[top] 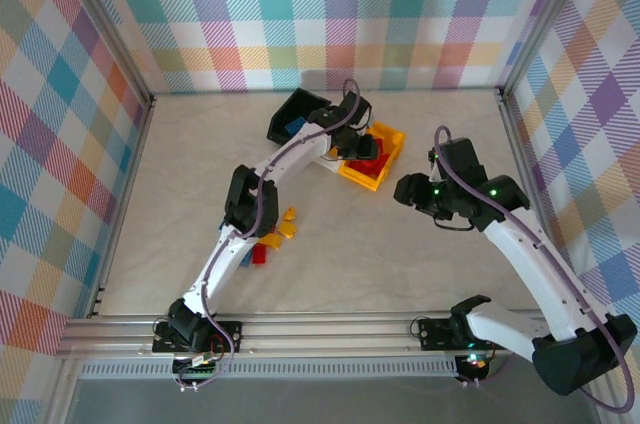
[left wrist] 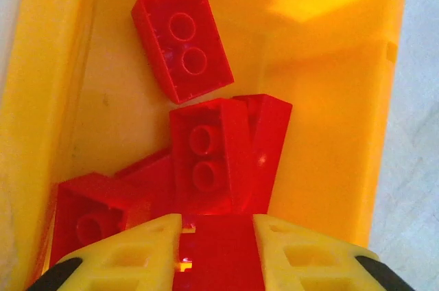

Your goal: Sort the legos into containers by color

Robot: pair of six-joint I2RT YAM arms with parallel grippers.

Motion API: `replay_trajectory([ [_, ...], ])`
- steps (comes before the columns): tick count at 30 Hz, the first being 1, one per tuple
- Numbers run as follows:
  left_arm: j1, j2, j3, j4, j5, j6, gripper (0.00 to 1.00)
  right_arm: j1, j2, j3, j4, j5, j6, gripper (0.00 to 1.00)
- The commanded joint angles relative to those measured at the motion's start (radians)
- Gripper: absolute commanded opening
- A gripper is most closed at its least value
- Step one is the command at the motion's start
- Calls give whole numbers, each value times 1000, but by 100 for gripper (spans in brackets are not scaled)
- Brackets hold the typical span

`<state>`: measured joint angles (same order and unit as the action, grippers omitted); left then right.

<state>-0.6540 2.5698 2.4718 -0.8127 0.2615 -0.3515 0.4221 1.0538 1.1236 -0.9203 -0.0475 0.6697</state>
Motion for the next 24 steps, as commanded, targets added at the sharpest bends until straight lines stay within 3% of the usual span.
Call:
replay_trajectory([
  [1, -9, -8, 46, 10, 1, 0, 34, 3, -12, -15, -20, -17, 13, 55],
  [4, -8, -15, 46, 9, 4, -2, 45, 3, -13, -19, -5, -28, 17, 55],
  [7, -9, -34, 47, 9, 8, -4, 51, 3, -3, -15, 5, -38, 15, 55],
  [14, -1, -167, 56, -31, -25, -2, 54, 12, 58, 8, 58, -92, -18, 55],
  [19, 25, -316, 35, -213, -176, 25, 54, 93, 238, 74, 103, -140, -75, 55],
  [22, 61, -448, -109, -298, -258, 24, 57, 159, 366, 129, 132, -161, -107, 56],
  [24, 106, -574, -299, -290, -294, -3, 59, 204, 490, 196, 123, -185, -123, 56],
])
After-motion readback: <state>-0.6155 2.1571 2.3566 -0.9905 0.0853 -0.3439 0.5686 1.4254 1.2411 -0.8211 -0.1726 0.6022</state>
